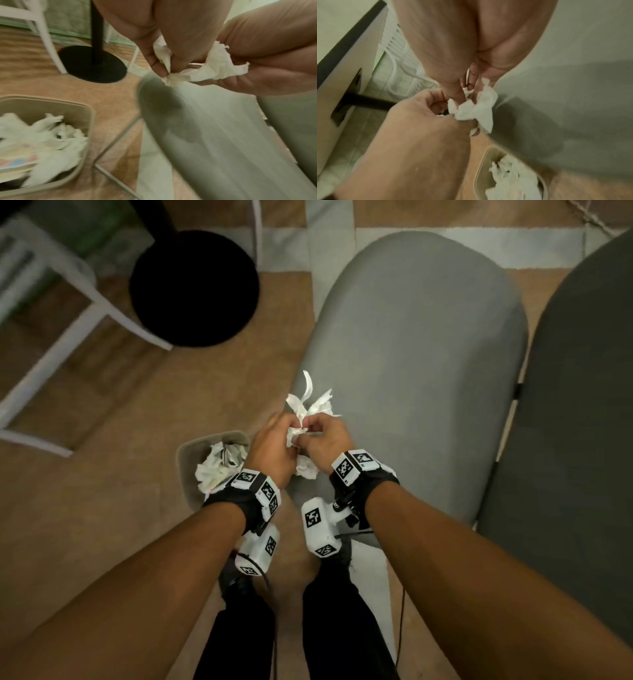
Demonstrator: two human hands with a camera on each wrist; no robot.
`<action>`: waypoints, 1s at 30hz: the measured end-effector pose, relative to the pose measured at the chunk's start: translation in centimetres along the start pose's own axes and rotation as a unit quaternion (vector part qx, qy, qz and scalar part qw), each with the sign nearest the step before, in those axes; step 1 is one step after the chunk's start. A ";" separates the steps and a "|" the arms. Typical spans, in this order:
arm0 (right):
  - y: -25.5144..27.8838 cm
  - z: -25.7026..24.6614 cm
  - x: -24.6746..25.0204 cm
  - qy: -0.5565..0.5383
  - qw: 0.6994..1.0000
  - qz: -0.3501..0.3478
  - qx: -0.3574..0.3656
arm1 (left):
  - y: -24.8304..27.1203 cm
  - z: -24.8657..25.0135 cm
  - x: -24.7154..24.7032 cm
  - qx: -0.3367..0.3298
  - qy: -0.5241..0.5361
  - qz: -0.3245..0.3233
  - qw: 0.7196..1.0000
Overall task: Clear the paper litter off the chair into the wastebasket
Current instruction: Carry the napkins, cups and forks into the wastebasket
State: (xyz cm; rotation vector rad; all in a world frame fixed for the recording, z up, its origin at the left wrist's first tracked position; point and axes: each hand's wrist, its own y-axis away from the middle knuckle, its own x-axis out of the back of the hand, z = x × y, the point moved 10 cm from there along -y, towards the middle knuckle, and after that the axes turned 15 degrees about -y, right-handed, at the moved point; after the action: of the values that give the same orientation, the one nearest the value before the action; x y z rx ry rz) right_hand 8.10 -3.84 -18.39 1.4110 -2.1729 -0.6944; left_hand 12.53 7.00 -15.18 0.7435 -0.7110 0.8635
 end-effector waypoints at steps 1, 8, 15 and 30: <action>0.3 0.4 -3.0 0.004 1.000 -0.006 -0.002 | 1.0 -2.6 1.4 0.016 0.001 0.004 1.000; 0.0 8.7 -17.4 0.074 0.991 -0.076 -0.084 | 5.2 -18.4 0.2 0.078 -0.030 -0.077 0.994; -6.7 18.5 -23.0 0.190 0.968 -0.121 -0.107 | 4.5 -27.9 -6.6 0.081 -0.054 -0.121 0.988; -11.3 20.4 -24.1 0.464 0.867 -0.178 -0.037 | 3.3 -30.3 -9.3 0.042 -0.202 -0.101 0.973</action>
State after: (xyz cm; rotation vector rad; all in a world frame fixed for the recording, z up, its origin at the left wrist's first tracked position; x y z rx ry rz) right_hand 12.30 17.86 -43.70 1.6498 -1.1369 -0.1205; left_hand 12.70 29.02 -38.18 1.0659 -0.9429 0.5622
